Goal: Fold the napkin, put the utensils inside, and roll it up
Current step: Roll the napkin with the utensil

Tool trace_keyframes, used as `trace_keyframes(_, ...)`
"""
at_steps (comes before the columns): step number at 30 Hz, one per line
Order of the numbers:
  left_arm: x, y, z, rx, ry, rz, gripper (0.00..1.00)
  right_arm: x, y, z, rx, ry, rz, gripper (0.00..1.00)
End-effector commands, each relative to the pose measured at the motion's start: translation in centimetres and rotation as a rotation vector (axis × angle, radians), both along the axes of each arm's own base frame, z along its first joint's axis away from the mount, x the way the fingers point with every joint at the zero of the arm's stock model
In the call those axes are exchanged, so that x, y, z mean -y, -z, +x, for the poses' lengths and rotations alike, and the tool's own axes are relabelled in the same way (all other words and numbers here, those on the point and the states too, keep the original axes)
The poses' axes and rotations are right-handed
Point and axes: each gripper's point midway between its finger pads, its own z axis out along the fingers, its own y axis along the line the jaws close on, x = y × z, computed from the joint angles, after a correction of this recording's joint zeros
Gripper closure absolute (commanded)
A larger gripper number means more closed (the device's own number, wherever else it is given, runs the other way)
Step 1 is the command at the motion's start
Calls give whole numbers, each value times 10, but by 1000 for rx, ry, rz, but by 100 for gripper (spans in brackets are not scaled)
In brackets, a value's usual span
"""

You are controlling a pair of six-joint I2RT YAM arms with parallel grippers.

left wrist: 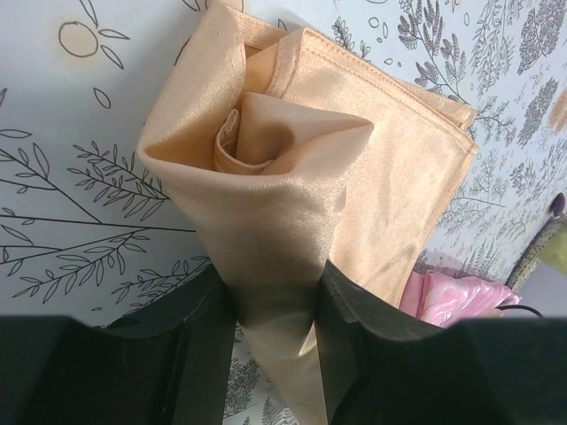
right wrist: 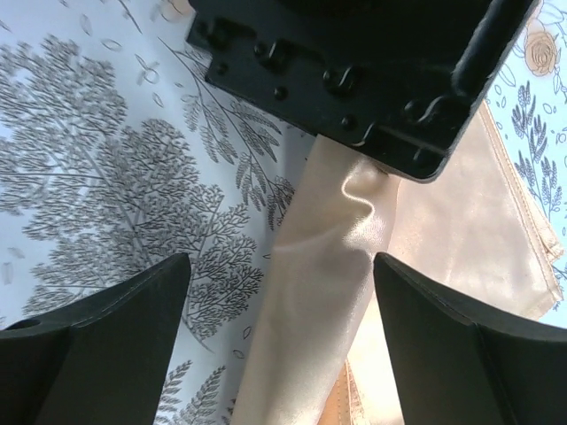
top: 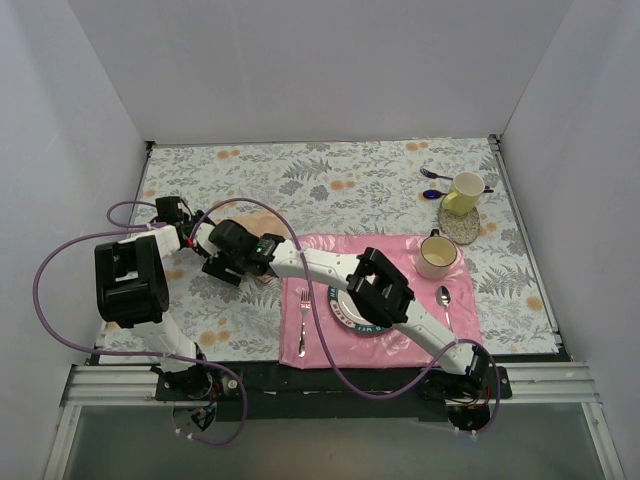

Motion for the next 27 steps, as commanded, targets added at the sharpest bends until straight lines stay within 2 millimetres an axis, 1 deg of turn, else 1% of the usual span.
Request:
trace_keyframes(1,-3,32,-30,-142,4,23,64,2,9,15,100,31,-41,10)
trace_keyframes(7,-5,29,-29,-136,6,21,64,6,27,16,89,42,-60,20)
trace_keyframes(9,-6,29,-29,-133,7,25,64,8,33,16,74,53,-61,25)
trace_keyframes(11,-7,28,-29,-133,3,29,64,10,37,20,64,70,-59,35)
trace_keyframes(12,-7,28,-30,-133,6,31,64,11,39,21,59,70,-60,37)
trace_keyframes(13,-8,28,-30,-133,2,34,64,11,40,22,55,71,-59,42)
trace_keyframes(16,-12,27,-31,-133,-8,33,64,12,43,25,28,73,-46,54)
trace_keyframes(17,-13,27,-31,-132,-13,33,63,12,46,26,10,69,-45,56)
trace_keyframes(19,-14,24,-29,-125,-16,37,58,8,43,25,-18,66,-23,62)
trace_keyframes(20,-15,22,-29,-124,-20,40,56,6,46,22,-47,48,-14,64)
trace_keyframes(21,-16,21,-28,-124,-24,45,53,4,44,20,-71,53,2,67)
trace_keyframes(23,-19,10,-24,-94,-32,63,50,-1,41,14,-139,26,43,70)
trace_keyframes(24,-22,5,-22,-82,-40,78,45,-2,40,12,-164,24,59,71)
trace_keyframes(27,-26,-11,-18,-38,-57,104,37,-5,38,6,-297,5,126,75)
